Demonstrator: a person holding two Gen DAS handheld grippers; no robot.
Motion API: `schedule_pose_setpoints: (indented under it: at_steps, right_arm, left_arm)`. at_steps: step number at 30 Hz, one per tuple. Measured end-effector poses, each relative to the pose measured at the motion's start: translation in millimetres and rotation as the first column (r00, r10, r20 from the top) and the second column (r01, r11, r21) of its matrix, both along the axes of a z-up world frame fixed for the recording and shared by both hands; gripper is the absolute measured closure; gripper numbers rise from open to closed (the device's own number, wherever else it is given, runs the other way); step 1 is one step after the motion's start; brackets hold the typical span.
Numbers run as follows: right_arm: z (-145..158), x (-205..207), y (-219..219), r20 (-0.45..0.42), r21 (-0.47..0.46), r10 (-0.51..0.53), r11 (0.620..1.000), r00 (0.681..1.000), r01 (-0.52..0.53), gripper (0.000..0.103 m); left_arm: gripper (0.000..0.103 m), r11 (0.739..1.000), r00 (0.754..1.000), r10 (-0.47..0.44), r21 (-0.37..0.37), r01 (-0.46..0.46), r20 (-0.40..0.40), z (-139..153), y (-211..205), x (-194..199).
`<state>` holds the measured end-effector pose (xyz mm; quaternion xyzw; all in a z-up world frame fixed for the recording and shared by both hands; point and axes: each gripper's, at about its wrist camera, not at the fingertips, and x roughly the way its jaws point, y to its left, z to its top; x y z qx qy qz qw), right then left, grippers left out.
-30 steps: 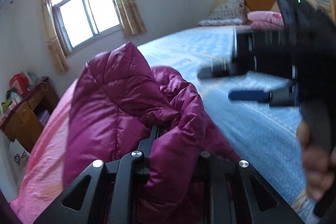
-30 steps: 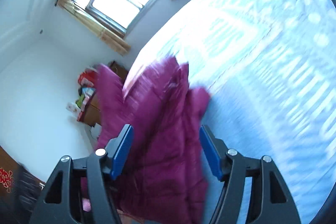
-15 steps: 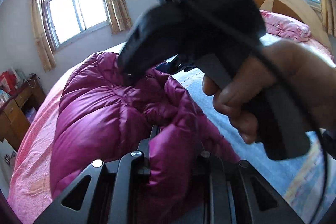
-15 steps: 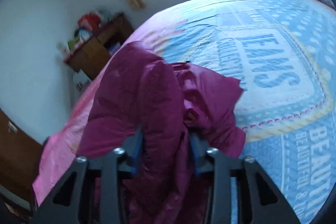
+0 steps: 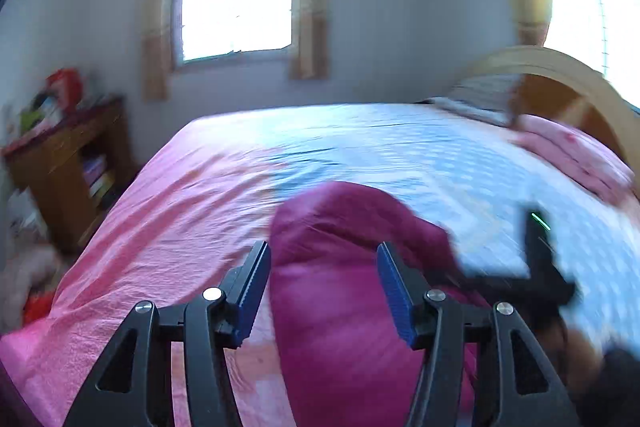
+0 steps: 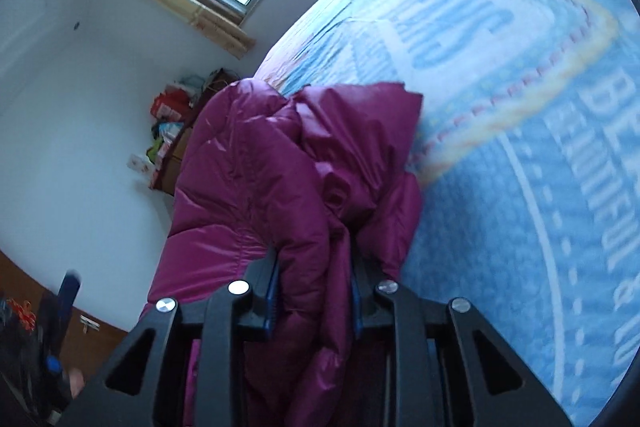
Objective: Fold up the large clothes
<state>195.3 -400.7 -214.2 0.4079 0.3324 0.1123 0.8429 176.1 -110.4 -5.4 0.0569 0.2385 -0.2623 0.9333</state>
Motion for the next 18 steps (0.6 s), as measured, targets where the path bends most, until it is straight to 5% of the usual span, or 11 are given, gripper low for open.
schedule_pose_setpoints:
  at_steps: [4, 7, 9, 11, 14, 16, 18]
  right_arm:
    - [-1, -13, 5, 0.004, 0.0, -0.032, 0.999, 0.999, 0.032, 0.076]
    - [4, -14, 8, -0.012, -0.074, -0.031, 0.997, 0.999, 0.03, 0.076]
    - [6, -14, 8, -0.014, -0.071, -0.022, 0.997, 1.0, 0.021, 0.076]
    - [9, -14, 7, -0.018, -0.062, -0.012, 0.998, 1.0, 0.011, 0.074]
    - [19, -13, 1, -0.045, -0.075, -0.007, 0.997, 0.999, 0.004, 0.066]
    - [36, -18, -4, -0.053, -0.152, -0.069, 0.987, 0.996, 0.06, 0.058]
    - [66, -31, -2, 0.02, -0.293, -0.175, 0.94, 0.984, 0.173, 0.064]
  left_arm:
    - [0.047, 0.996, 0.986, 0.084, -0.01, -0.086, -0.147, -21, -30, 50]
    - [0.047, 0.992, 0.973, 0.102, 0.099, -0.083, -0.208, -67, -53, 44]
    - [0.045, 0.976, 0.977, 0.141, 0.186, -0.111, -0.158, -91, -64, 36]
    - [0.044, 0.971, 0.987, 0.149, 0.199, -0.135, -0.056, -101, -66, 24]
    - [0.043, 0.965, 0.988, 0.153, 0.219, -0.144, -0.024, -104, -71, 19]
    - [0.043, 0.962, 0.988, 0.156, 0.228, -0.15, -0.009, -107, -72, 18]
    - [0.043, 0.964, 0.987, 0.161, 0.219, -0.154, -0.015, -109, -72, 20]
